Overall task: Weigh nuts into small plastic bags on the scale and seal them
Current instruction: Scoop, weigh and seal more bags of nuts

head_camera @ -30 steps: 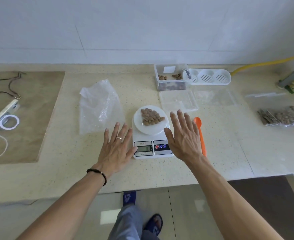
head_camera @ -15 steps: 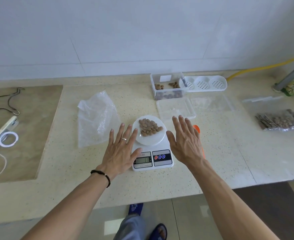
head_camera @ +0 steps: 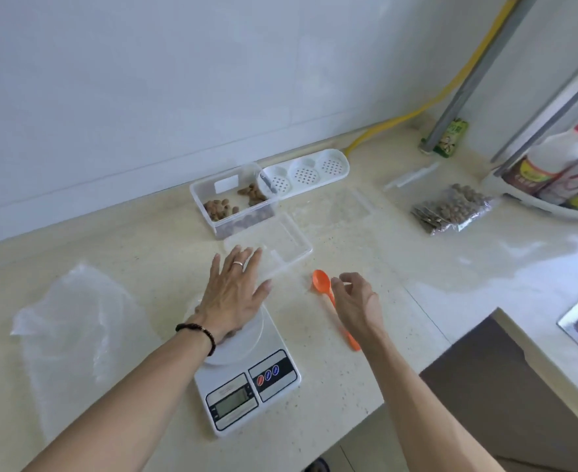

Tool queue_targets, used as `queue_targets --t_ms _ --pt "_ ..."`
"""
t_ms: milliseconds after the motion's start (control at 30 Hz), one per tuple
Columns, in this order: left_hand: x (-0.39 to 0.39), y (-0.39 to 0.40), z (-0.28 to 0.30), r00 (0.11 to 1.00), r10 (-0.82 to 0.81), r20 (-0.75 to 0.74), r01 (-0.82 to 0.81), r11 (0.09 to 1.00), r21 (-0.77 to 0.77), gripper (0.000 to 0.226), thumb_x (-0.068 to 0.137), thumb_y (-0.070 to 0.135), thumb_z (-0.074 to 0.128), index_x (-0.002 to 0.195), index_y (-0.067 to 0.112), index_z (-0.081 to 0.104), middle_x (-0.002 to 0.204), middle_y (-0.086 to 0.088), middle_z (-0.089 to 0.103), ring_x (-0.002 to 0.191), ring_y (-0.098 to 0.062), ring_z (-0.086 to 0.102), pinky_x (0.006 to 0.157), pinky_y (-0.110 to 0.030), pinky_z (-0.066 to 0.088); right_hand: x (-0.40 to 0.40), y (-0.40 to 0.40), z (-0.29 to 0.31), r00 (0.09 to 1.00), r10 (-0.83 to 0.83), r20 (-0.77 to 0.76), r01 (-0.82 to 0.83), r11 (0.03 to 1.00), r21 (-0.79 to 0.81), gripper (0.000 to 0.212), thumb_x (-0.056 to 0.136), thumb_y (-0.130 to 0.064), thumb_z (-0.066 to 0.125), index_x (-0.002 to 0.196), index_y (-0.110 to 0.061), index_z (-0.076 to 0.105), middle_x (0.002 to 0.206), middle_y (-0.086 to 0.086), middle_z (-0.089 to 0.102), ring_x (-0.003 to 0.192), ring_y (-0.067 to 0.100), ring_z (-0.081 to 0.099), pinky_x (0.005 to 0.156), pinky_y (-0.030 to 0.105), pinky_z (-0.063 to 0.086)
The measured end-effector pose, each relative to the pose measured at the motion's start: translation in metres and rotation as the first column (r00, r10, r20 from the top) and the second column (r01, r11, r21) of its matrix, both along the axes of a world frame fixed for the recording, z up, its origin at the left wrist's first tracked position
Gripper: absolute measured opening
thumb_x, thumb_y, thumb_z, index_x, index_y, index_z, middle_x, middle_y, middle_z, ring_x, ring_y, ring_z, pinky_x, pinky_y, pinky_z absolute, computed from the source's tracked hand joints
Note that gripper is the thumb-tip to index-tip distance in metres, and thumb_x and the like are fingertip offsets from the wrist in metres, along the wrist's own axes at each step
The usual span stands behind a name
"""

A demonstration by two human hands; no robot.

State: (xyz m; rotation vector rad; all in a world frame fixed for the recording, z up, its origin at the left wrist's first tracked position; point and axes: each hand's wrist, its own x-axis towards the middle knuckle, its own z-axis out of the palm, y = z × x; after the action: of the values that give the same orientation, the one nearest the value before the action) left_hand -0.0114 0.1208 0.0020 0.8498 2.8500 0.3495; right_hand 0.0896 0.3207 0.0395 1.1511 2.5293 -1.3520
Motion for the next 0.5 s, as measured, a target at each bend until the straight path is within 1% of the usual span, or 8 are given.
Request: queue_targets --t_ms 67,133,233,300,333,400,433,500 --pt "-0.016 0.017 -0.003 1.0 0.015 0.018 -0.015 1.0 0.027 0.069 0.093 0.054 0.024 0.147 0.012 0.027 0.145 -0.015 0.044 0.137 -0.029 0.034 0.112 -0.049 0.026 -0.001 0.002 -0.009 0.997 -0.069 0.031 0.071 0.994 -0.079 0.033 0.097 -0.031 0.047 0.106 -0.005 0.065 0.093 0.009 0.069 0.08 0.02 0.061 0.065 0.029 0.045" --pt "-0.028 0.032 -0.003 0.995 0.068 0.076 -0.072 0.996 0.051 0.058 0.096 0.045 0.039 0.143 0.011 0.032 0.133 -0.016 0.053 0.125 -0.032 0.047 0.102 -0.046 0.035 -0.004 -0.001 -0.018 0.996 -0.076 0.043 0.083 0.983 -0.165 0.037 0.096 -0.028 0.049 0.098 0.005 0.065 0.083 0.012 0.069 0.069 0.019 0.059 0.062 0.032 0.045" --pt "-0.041 0.046 -0.001 0.972 0.134 0.194 -0.147 0.988 0.056 0.05 0.097 0.043 0.04 0.135 0.011 0.042 0.127 -0.013 0.056 0.118 -0.031 0.051 0.096 -0.045 0.039 -0.011 -0.01 -0.021 0.996 -0.055 0.072 0.071 0.965 -0.254 0.032 0.097 -0.027 0.052 0.095 0.001 0.068 0.089 0.012 0.072 0.069 0.016 0.064 0.068 0.035 0.055" --pt "-0.047 0.047 -0.001 0.928 0.161 0.336 -0.2 0.976 0.085 0.046 0.096 0.043 0.042 0.128 0.011 0.051 0.122 -0.008 0.06 0.116 -0.028 0.054 0.097 -0.041 0.042 -0.017 -0.015 -0.02 0.996 -0.053 0.071 0.072 0.95 -0.303 0.028 0.098 -0.027 0.054 0.096 -0.003 0.068 0.093 0.011 0.072 0.071 0.014 0.065 0.074 0.034 0.057" --pt "-0.05 0.045 -0.002 0.895 0.165 0.414 -0.232 0.966 0.115 0.04 0.095 0.041 0.046 0.12 0.012 0.057 0.113 -0.005 0.064 0.112 -0.027 0.057 0.093 -0.037 0.044 -0.02 -0.018 -0.02 0.996 -0.057 0.065 0.076 0.94 -0.331 0.026 0.098 -0.025 0.055 0.097 -0.003 0.068 0.092 0.01 0.072 0.07 0.013 0.065 0.073 0.033 0.057" --pt "-0.055 0.041 -0.003 0.833 0.147 0.534 -0.298 0.932 0.207 0.025 0.093 0.035 0.053 0.091 0.011 0.062 0.085 -0.001 0.066 0.095 -0.028 0.064 0.077 -0.033 0.047 -0.024 -0.023 -0.021 0.997 -0.069 0.048 0.082 0.922 -0.379 0.021 0.097 -0.02 0.057 0.096 -0.001 0.068 0.088 0.009 0.071 0.068 0.012 0.064 0.067 0.028 0.056" --pt "-0.056 0.039 0.0 0.814 0.14 0.564 -0.329 0.911 0.248 0.025 0.093 0.031 0.054 0.084 0.008 0.06 0.076 0.0 0.065 0.086 -0.027 0.066 0.073 -0.034 0.048 -0.026 -0.024 -0.02 0.997 -0.076 0.035 0.083 0.915 -0.394 0.018 0.096 -0.017 0.058 0.095 -0.002 0.068 0.084 0.008 0.07 0.067 0.012 0.064 0.066 0.026 0.055" --pt "-0.057 0.036 0.01 0.798 0.128 0.588 -0.366 0.879 0.306 0.026 0.094 0.027 0.056 0.082 0.004 0.057 0.07 -0.001 0.062 0.067 -0.017 0.067 0.072 -0.035 0.053 -0.028 -0.025 -0.015 0.996 -0.091 -0.002 0.081 0.9 -0.428 0.012 0.094 -0.013 0.06 0.093 -0.004 0.068 0.079 0.006 0.069 0.065 0.012 0.062 0.066 0.026 0.054"
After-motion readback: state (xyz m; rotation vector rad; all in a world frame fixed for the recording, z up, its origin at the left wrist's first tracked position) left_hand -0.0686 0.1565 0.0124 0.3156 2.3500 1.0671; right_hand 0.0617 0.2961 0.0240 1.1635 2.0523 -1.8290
